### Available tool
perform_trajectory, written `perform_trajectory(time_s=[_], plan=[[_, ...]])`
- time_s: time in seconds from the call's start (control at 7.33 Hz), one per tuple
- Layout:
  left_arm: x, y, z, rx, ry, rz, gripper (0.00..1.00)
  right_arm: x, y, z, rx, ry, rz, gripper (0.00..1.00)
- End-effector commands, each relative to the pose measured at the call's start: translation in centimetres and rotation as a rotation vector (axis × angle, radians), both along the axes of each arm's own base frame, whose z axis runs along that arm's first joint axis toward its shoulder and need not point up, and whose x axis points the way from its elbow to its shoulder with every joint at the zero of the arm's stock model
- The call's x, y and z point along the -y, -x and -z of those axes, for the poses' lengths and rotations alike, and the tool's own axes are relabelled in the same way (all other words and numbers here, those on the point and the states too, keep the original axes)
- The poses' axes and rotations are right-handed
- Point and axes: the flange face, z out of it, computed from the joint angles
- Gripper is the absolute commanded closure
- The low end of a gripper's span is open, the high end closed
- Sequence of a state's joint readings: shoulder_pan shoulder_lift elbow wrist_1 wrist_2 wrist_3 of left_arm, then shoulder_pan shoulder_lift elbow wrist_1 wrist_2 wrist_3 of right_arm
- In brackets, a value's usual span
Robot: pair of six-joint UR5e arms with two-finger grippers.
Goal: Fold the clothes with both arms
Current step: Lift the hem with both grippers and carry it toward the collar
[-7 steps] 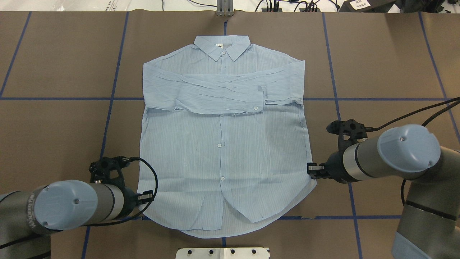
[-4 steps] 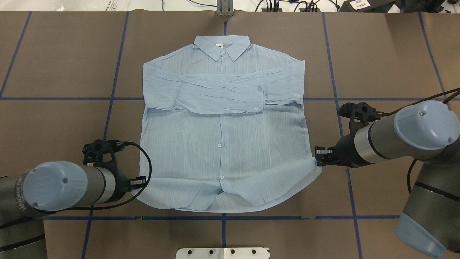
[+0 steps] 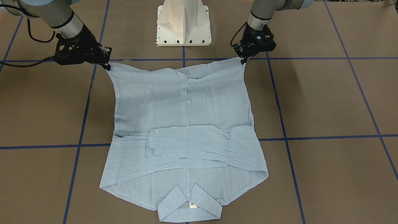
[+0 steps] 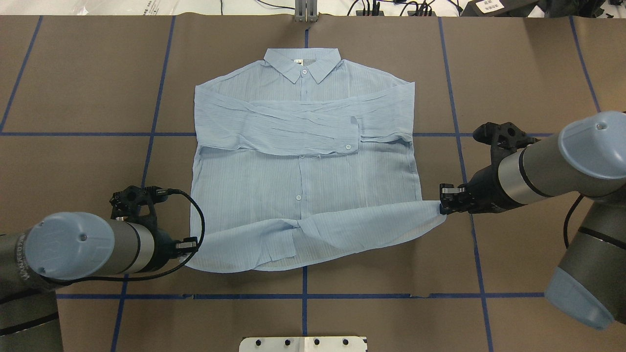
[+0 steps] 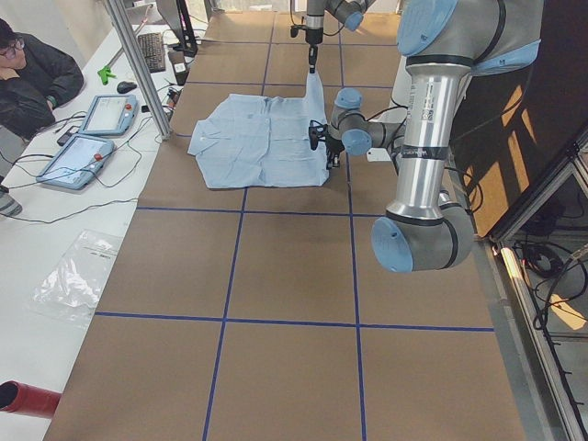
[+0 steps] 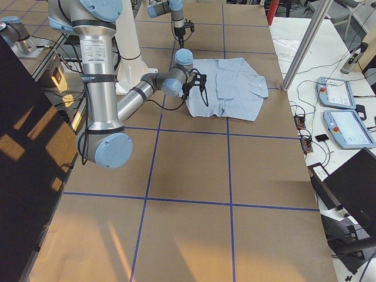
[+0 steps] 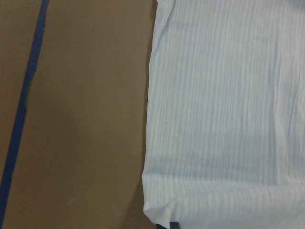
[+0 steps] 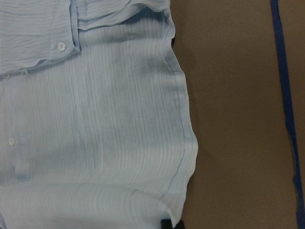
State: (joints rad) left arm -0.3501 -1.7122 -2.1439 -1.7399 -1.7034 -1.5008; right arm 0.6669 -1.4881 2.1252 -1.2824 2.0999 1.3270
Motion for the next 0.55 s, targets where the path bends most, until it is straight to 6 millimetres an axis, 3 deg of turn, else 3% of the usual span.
perform_trajectory(time_s=[0.0, 0.27, 0.41], plan=[[1.3, 0.8, 0.9, -0.022, -0.003, 0.024, 1.0, 1.0, -0.7, 0.9, 0.021, 0.001, -0.008, 1.0], [5.1, 2.6, 4.0, -0.08, -0.031, 0.105, 1.0, 2.9, -1.9, 2.5, 0.048, -0.005, -0.039, 1.0], [7.9, 4.8, 5.5, -0.108, -0.044, 0.149, 1.0, 4.4, -3.0, 3.7, 0.072, -0.012, -0.062, 1.0]])
